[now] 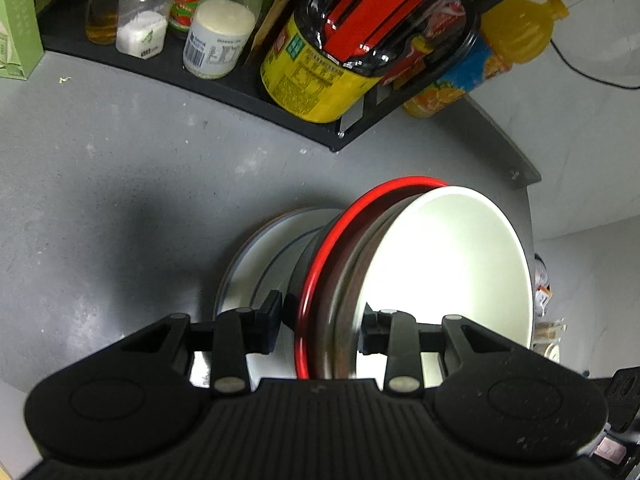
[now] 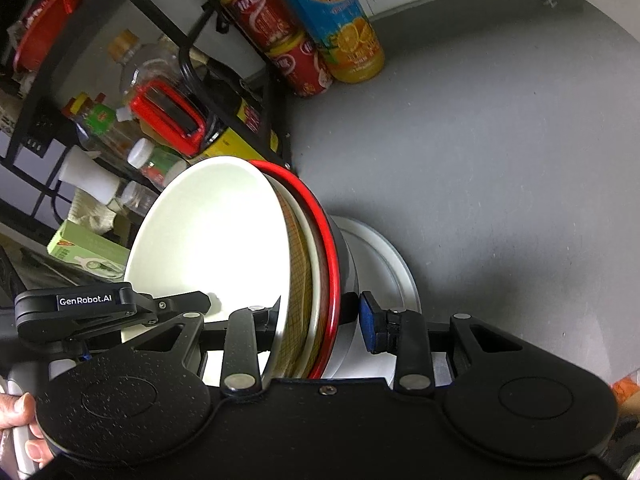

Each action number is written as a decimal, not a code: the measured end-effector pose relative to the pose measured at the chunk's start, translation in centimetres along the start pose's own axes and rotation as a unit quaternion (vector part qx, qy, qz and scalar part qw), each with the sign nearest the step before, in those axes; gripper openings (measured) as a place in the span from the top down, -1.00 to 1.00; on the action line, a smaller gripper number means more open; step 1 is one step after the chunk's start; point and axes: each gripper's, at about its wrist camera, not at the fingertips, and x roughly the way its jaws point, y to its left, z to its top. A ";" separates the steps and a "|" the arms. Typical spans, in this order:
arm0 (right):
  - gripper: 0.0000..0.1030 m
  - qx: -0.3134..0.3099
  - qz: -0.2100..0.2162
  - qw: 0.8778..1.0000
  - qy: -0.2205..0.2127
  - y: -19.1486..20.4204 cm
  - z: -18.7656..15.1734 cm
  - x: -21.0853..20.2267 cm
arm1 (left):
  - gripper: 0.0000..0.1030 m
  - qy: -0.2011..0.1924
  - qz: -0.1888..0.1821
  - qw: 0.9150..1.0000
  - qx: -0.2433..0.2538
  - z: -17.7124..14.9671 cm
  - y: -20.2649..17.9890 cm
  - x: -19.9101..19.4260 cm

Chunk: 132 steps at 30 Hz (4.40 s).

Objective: Organize plates and bowls

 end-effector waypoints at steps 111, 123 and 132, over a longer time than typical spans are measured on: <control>-1.00 -0.033 -0.091 0.969 -0.227 2.4 -22.8 -26.9 | -0.99 -0.168 0.032 0.948 0.267 -26.3 -5.8 -21.3; -1.00 -0.054 -0.096 0.968 -0.225 4.4 -23.5 -27.3 | -0.99 -0.185 0.032 0.945 0.267 -26.7 -4.5 -23.0; -1.00 -0.070 -0.107 0.966 -0.225 5.5 -23.7 -27.4 | -0.99 -0.201 0.045 0.939 0.275 -26.8 -3.6 -24.1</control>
